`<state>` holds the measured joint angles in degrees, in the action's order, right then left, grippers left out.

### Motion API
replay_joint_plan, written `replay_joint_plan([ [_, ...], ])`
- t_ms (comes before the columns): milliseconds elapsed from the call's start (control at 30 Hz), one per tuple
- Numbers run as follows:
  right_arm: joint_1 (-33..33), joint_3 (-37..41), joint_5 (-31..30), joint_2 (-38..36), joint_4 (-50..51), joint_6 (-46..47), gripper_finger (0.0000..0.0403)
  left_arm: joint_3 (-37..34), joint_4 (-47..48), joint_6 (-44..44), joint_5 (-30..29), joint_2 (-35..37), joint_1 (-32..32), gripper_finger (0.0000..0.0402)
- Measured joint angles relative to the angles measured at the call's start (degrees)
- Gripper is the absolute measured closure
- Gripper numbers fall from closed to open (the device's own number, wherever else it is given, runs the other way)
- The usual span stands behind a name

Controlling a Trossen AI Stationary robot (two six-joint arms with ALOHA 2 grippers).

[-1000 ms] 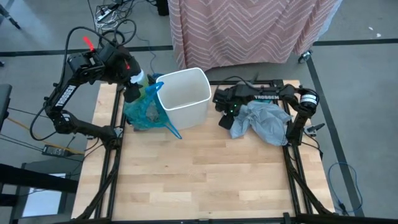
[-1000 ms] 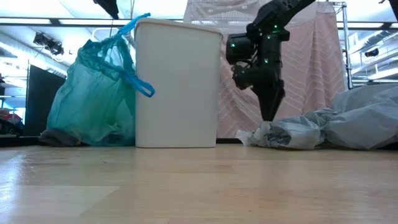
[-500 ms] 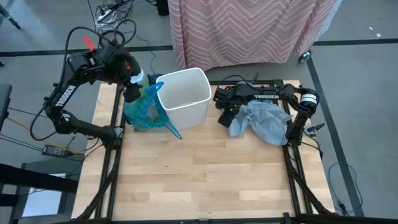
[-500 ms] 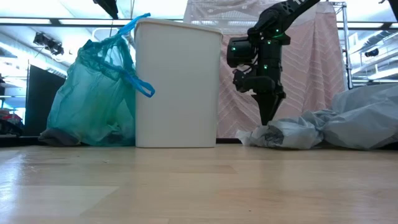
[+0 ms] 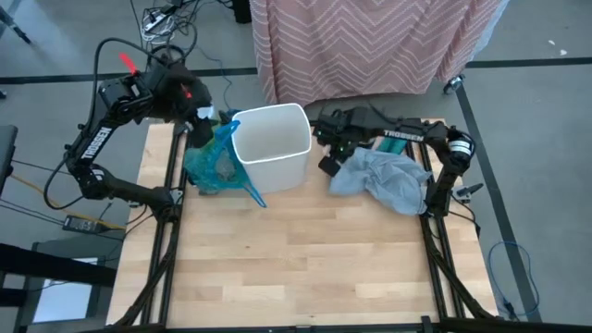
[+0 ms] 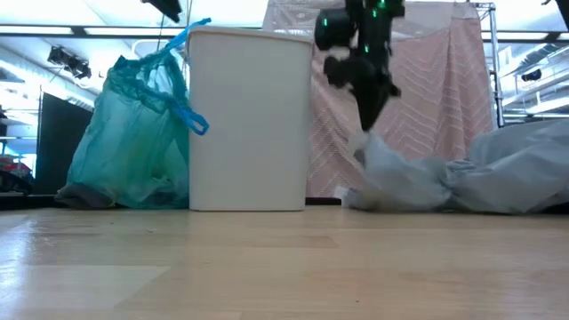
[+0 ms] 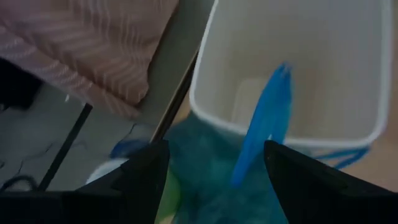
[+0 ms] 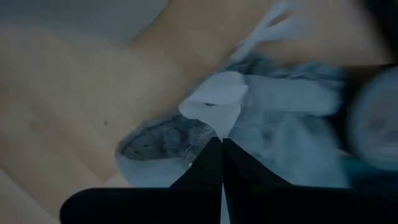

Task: Place trash/remove bag and relplace
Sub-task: Insert the gray trash bag into the trash bin

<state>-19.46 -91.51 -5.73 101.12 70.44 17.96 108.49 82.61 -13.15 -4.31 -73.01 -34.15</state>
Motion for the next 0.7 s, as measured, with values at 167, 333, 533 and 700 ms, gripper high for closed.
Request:
replay_joint_plan([
  [167, -1.04, -12.85, -7.11, 0.00, 10.38, 2.81, 0.0403, 0.00, -7.65, 2.94, 4.53, -0.01, 0.02, 0.0127],
  [333, -2.52, -25.34, -13.25, 0.00, 20.00, 5.31, 0.0403, 0.00, -15.98, 8.58, 9.03, 0.00, 0.02, 0.0127],
  [533, -4.53, -37.64, -15.16, -1.99, 19.06, 7.44, 0.0403, 0.00, -27.55, 16.39, 13.38, -0.02, 0.02, 0.0127],
  [700, -3.80, -39.13, -13.27, -2.13, 19.51, 6.33, 0.0403, 0.00, -29.25, 17.90, 14.13, -0.02, 0.02, 0.0127],
])
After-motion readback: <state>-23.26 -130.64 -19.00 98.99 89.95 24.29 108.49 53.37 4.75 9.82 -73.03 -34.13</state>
